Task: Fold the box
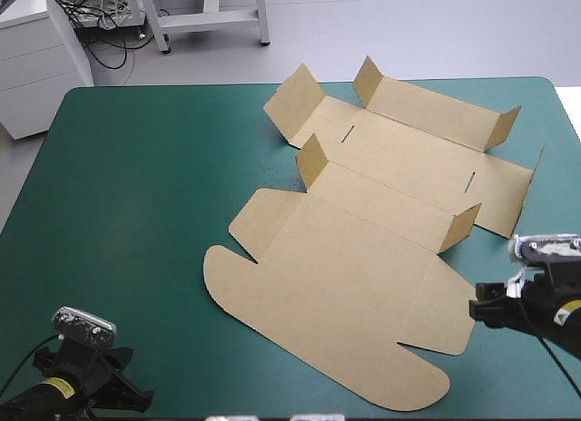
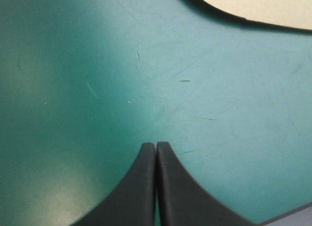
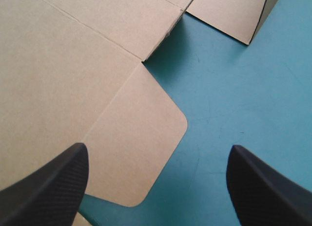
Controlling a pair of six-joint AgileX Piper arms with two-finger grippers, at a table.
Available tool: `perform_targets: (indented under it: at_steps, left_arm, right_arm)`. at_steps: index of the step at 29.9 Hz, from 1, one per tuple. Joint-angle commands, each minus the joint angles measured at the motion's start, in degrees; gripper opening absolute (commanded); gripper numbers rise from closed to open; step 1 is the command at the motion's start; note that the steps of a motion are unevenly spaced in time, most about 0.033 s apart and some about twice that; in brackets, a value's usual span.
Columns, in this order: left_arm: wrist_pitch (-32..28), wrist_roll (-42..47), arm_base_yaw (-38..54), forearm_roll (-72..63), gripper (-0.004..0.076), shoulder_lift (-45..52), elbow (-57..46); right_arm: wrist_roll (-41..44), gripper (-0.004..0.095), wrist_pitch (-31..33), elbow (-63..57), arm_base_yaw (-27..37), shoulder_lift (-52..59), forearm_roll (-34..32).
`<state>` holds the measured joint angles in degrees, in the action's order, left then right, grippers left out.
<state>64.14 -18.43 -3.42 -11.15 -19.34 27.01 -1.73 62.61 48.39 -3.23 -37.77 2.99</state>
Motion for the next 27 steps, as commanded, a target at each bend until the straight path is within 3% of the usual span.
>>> perform_targets:
  at_steps: [1, 12, 22, 27]
  left_arm:
    - [-2.88, 0.43, -0.19, -1.04, -0.0032, -0.48, 1.33]
    - [-2.88, 0.43, -0.19, -1.04, -0.0032, -0.48, 1.33]
    - [-2.88, 0.43, -0.19, -1.04, -0.0032, -0.48, 1.33]
    - [-2.88, 0.43, -0.19, -1.04, -0.0032, -0.48, 1.33]
  right_arm:
    - [2.84, 0.0725, -4.3, 5.4, 0.41, -6.04, 0.13]
    - [10.56, 0.0725, -8.7, 12.97, 0.41, -21.73, 7.2]
    - [17.7, 0.0725, -10.93, 14.45, 0.41, -33.61, 7.37]
    - [19.72, 0.0725, -10.54, 17.71, 0.41, -37.77, 4.42]
